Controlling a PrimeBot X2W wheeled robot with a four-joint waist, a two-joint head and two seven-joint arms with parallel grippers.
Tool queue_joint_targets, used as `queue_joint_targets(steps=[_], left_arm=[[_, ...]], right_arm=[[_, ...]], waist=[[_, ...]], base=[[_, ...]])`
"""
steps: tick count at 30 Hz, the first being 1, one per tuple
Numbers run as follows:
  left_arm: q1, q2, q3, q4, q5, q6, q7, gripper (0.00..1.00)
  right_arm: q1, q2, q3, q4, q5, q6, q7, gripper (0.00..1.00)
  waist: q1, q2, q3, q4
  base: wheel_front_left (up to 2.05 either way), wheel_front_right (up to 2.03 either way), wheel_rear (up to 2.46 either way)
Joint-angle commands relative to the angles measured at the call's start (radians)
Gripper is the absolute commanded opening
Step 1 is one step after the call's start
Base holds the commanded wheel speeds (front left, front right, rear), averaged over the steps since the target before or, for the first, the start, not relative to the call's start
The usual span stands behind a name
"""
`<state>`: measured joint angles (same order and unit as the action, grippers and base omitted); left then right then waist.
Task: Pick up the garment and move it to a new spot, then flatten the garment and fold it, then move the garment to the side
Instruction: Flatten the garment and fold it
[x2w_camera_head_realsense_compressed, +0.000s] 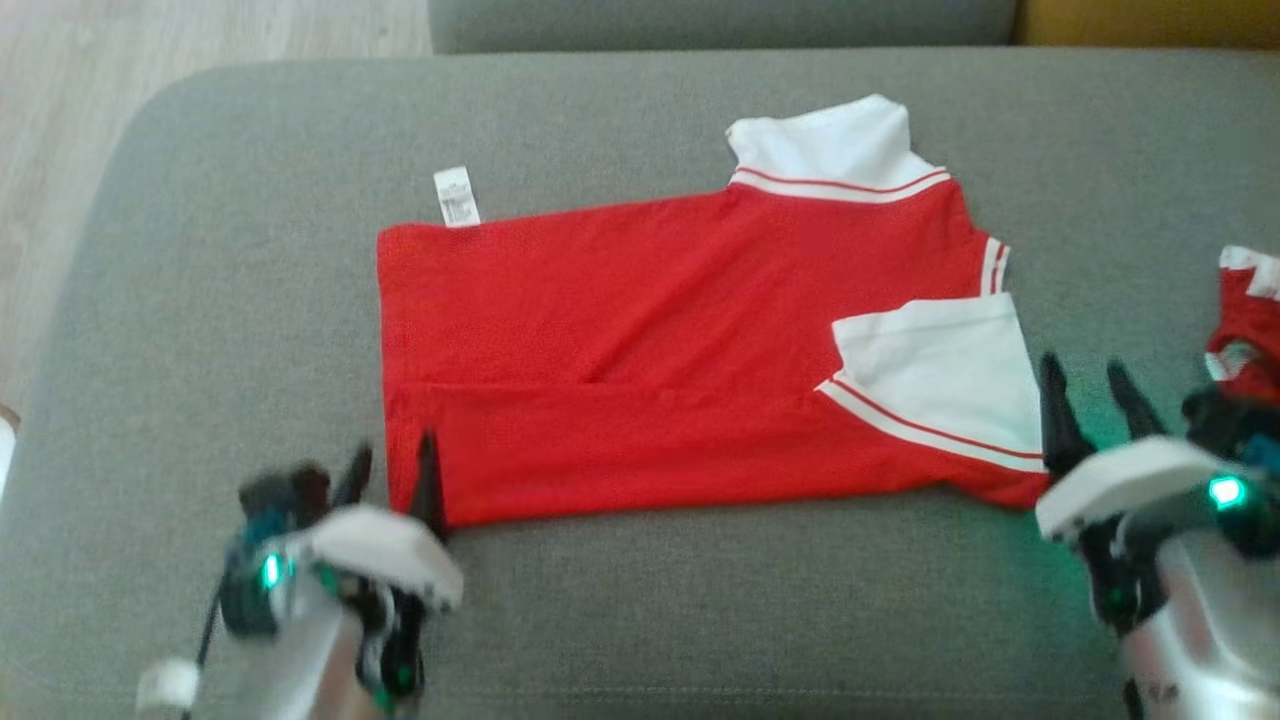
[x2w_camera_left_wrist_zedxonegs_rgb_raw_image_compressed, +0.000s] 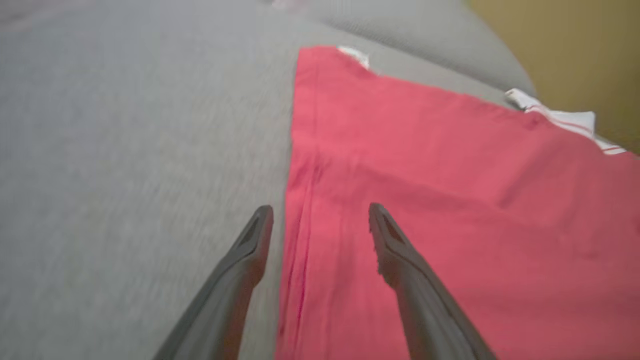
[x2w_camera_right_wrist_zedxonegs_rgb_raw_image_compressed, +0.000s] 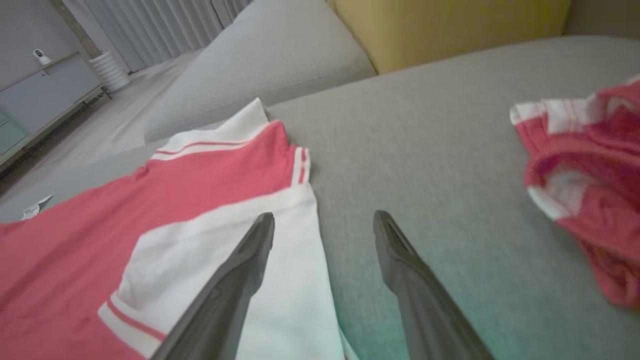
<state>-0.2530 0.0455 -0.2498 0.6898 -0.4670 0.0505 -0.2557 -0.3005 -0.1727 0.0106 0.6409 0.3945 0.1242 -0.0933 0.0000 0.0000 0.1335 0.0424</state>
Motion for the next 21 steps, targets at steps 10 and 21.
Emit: queue_joint_targets(steps=[10,21], left_arm=[[-0.474,0.164,-0.002,0.029,0.041,-0.092,0.226,1.0],[-0.648,0.211,-0.05,0.15,0.017,-0.165,0.355,1.0]], right_arm=[[-0.312,-0.024,0.113,-0.13,-0.049,0.007,0.081,1.0],[-0.45,-0.049,0.194,-0.129,-0.032,0.007,0.07,1.0]], waist=[[0.0,0.0,0.176,0.009],[0.0,0.0,0.284,-0.001]], base=[[0.0,0.0,0.0],[0.0,0.0,0.0]])
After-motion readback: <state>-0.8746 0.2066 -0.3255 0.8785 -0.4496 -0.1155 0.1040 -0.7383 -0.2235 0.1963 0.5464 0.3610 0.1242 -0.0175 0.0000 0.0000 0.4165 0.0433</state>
